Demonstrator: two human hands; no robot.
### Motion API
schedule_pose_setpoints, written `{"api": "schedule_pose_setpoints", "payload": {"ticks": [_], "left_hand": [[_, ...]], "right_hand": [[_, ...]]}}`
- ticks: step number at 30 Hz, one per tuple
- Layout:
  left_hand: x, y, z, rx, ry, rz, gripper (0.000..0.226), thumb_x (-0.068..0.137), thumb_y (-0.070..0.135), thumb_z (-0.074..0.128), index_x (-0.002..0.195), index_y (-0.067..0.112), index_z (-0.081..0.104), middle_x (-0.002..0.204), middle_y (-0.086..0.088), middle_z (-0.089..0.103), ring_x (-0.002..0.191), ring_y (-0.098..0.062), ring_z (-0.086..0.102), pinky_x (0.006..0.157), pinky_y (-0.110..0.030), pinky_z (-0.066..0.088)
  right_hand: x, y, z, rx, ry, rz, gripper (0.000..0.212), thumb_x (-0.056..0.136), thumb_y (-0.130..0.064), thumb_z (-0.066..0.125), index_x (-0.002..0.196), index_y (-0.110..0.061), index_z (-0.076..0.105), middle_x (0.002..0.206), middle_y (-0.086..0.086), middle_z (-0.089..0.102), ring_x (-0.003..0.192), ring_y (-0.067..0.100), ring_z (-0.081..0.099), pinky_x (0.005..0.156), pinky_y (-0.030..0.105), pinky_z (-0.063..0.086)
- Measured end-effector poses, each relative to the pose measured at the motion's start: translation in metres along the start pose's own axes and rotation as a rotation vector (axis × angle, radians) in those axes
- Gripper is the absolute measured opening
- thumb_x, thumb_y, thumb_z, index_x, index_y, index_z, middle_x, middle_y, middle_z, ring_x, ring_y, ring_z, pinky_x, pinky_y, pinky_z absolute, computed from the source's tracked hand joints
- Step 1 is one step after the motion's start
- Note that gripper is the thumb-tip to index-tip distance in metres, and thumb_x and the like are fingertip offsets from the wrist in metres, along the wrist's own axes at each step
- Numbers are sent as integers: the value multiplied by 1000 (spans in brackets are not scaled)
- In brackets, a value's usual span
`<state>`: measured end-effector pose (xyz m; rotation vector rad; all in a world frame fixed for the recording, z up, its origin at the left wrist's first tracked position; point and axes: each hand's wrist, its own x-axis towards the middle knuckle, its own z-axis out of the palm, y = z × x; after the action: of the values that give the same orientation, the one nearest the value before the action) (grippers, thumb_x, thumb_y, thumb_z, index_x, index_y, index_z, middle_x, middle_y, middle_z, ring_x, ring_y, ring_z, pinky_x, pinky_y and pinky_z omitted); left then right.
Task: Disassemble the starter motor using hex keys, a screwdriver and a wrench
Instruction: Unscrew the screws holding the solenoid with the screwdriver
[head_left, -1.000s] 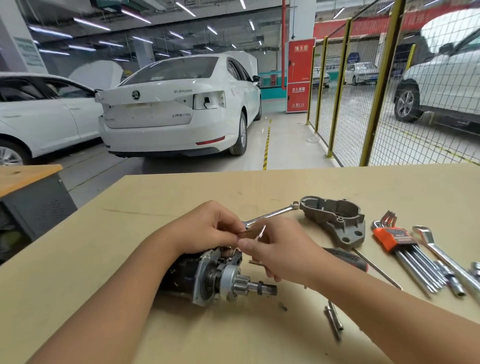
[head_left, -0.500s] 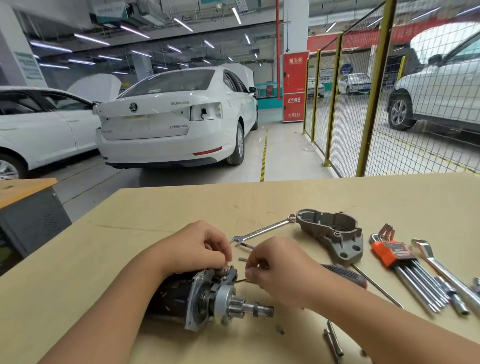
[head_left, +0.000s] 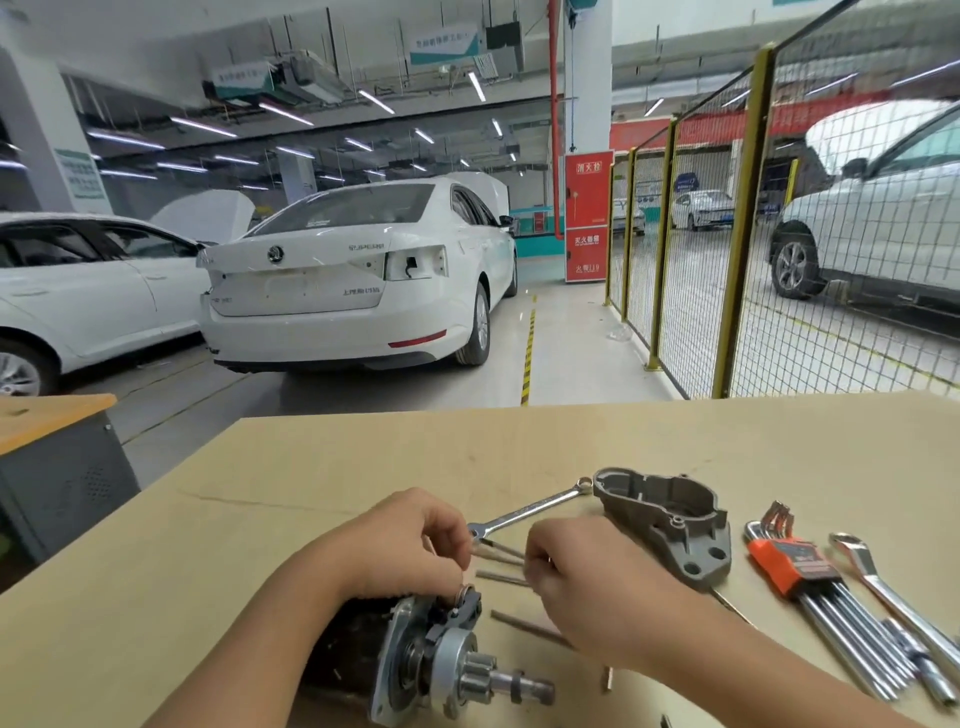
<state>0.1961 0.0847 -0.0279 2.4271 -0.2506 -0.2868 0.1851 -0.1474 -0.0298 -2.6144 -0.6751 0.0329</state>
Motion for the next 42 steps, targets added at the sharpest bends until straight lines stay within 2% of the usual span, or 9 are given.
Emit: {"api": "schedule_pose_setpoints", "payload": {"ticks": [2, 6, 10, 13, 16, 21, 29, 35, 42], "left_hand": [[-2, -3, 1, -7, 48, -12, 31, 52, 37, 67, 80, 27, 76, 77, 2, 75, 71, -8, 67, 69, -32, 58], [-5, -4, 0, -9, 121, -14, 26, 53, 33, 69, 77, 26, 77, 73, -1, 75, 66, -6, 66, 66, -28, 56], [-9, -4, -2, -46, 77, -35, 20, 64, 23, 67, 79, 24, 80, 77, -4, 77, 65, -3, 66, 64, -22, 51], [-7, -4, -3, -89, 23, -31, 20, 69, 16, 65, 79, 20, 81, 81, -4, 79, 71, -6, 66, 69, -25, 51], [-7, -4, -3, -118, -5, -23, 20, 71, 12, 65, 78, 19, 81, 79, -5, 79, 67, -6, 63, 65, -21, 47], [-9, -1, -4, -148, 9, 10, 16, 71, 13, 68, 78, 18, 82, 88, -17, 79, 74, -11, 68, 72, -26, 52], [-12, 0, -3, -146, 45, -3, 17, 67, 14, 68, 79, 14, 81, 87, -23, 76, 70, -15, 61, 69, -27, 46], [-12, -2, -3, -162, 59, 19, 16, 67, 15, 72, 80, 11, 81, 93, -25, 76, 73, -14, 64, 71, -25, 50], [-14, -6, -5, -211, 66, 37, 26, 61, 27, 74, 81, 13, 82, 92, -27, 74, 77, -19, 64, 77, -35, 50]], "right_hand": [[2, -2, 5, 66, -48, -26, 17, 95, -22, 47, 82, -24, 58, 77, -10, 56, 74, 10, 55, 58, 20, 40], [9, -4, 14, 179, -64, 0, 17, 91, -27, 52, 75, -27, 57, 80, -8, 60, 79, 12, 56, 68, 25, 44], [10, -9, 11, 248, -61, 7, 20, 89, -27, 58, 70, -25, 63, 67, -9, 57, 59, -2, 53, 52, 14, 39], [22, -13, 3, 288, -64, 26, 22, 87, -30, 66, 68, -18, 63, 55, -7, 50, 50, 4, 44, 44, 17, 32], [29, -10, 0, 465, -119, 106, 24, 87, -28, 70, 67, -19, 61, 45, -10, 41, 42, 14, 36, 41, 20, 30], [19, -2, 9, 679, -183, 171, 22, 88, -25, 71, 67, -21, 63, 46, -9, 31, 39, 13, 26, 42, 19, 22], [20, -9, 17, 727, -154, 199, 23, 90, -25, 71, 69, -17, 65, 38, -10, 27, 33, 12, 24, 43, 17, 24], [15, -7, 22, 859, -167, 265, 21, 94, -24, 69, 78, -14, 62, 45, -2, 26, 37, 14, 21, 44, 20, 19], [12, -9, 26, 858, -127, 254, 20, 96, -26, 67, 79, -14, 64, 44, -7, 29, 36, 12, 25, 42, 18, 24]]}}
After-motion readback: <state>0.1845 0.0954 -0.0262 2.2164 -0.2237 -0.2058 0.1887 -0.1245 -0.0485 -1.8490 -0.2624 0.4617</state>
